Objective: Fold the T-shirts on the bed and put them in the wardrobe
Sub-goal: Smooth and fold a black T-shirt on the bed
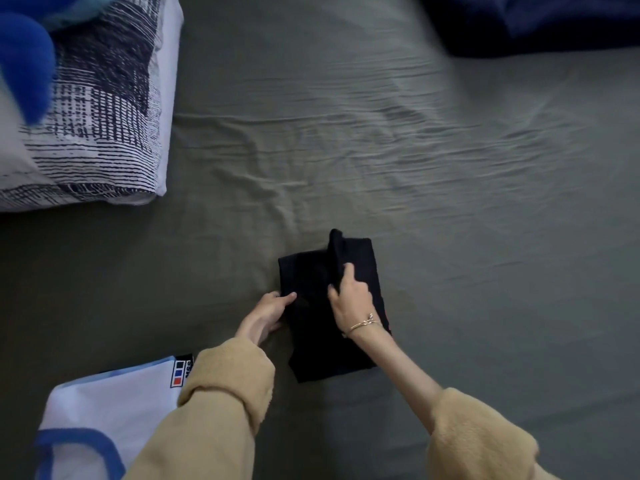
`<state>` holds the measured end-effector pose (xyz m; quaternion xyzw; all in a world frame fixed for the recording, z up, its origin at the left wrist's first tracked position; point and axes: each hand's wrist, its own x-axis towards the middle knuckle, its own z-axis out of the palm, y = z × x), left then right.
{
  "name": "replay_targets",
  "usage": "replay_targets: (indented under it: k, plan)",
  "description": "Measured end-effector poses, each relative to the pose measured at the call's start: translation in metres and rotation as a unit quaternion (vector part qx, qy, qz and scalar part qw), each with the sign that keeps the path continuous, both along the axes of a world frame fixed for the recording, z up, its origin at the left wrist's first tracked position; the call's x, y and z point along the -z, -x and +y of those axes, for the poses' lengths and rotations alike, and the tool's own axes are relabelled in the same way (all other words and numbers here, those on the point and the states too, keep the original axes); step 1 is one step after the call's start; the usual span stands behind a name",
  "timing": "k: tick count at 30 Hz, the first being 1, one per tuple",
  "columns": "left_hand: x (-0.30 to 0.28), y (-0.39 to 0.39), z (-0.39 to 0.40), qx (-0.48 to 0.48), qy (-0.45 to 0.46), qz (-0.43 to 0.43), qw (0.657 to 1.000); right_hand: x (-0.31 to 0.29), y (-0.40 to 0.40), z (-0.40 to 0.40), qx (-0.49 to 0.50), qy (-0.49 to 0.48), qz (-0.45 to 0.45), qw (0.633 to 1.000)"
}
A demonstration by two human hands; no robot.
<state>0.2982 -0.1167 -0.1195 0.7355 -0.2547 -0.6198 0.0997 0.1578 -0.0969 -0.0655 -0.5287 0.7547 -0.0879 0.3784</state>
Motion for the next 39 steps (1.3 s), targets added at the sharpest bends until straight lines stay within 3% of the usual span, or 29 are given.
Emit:
replay_targets:
  k: [12, 15, 18, 20, 24, 28, 33, 39]
  plan:
    - [0.005, -0.003, 0.003, -0.047, -0.001, 0.058, 0.997, 0.021, -0.028, 0.009, -0.111, -0.100, -0.003, 0.989]
    - [0.010, 0.000, 0.002, -0.004, -0.006, 0.086, 0.996, 0.021, -0.013, 0.005, -0.055, -0.007, 0.000, 0.998]
    - [0.016, 0.001, 0.004, 0.052, -0.003, 0.041, 0.998, 0.024, 0.014, 0.002, 0.020, 0.100, 0.083, 0.991]
    - [0.019, 0.002, 0.006, 0.069, 0.007, 0.022, 0.997, 0.029, 0.037, -0.001, 0.073, 0.080, 0.114, 0.988]
    - [0.020, 0.009, 0.007, 0.137, 0.027, -0.030, 0.990, 0.047, 0.069, -0.004, 0.146, -0.055, -0.023, 0.987]
    - [0.010, 0.007, 0.012, 0.107, 0.018, -0.016, 0.994, 0.045, 0.070, 0.002, 0.154, -0.130, -0.175, 0.964]
    - [-0.010, -0.003, 0.027, 0.013, 0.012, 0.058, 0.998, 0.031, 0.058, 0.009, 0.100, -0.109, -0.246, 0.958]
    - [-0.051, -0.040, 0.058, -0.074, 0.080, 0.082, 0.991, -0.014, 0.038, 0.009, -0.041, -0.036, -0.276, 0.960]
